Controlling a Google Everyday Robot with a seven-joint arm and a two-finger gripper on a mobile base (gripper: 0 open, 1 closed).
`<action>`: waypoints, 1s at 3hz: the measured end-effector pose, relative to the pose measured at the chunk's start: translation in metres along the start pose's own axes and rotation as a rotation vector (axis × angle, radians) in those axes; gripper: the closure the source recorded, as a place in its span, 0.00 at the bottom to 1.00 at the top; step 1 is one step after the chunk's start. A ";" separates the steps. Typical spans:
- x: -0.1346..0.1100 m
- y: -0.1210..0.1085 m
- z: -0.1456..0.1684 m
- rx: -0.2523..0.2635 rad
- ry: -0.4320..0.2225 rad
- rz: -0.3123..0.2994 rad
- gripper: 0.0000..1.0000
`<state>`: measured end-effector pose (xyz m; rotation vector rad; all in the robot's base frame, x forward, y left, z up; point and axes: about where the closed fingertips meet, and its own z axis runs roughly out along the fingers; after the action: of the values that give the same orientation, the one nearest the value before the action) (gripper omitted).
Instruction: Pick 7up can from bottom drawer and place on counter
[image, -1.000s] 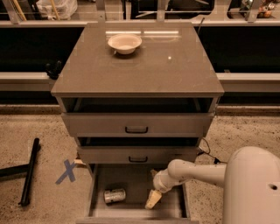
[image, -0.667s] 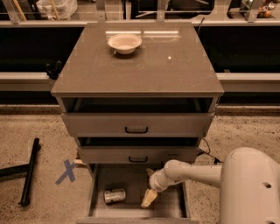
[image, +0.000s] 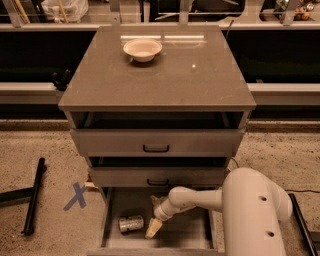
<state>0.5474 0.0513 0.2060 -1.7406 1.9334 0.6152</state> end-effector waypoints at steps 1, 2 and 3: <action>0.000 0.000 0.000 0.000 0.000 0.000 0.00; -0.002 0.002 0.013 -0.013 -0.013 -0.027 0.00; -0.008 0.004 0.037 -0.032 -0.021 -0.080 0.00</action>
Offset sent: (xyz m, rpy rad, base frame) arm -0.0003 0.0210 -0.0205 0.0302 -0.0239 0.0649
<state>0.5457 0.0804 0.1814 -1.8149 1.8394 0.6362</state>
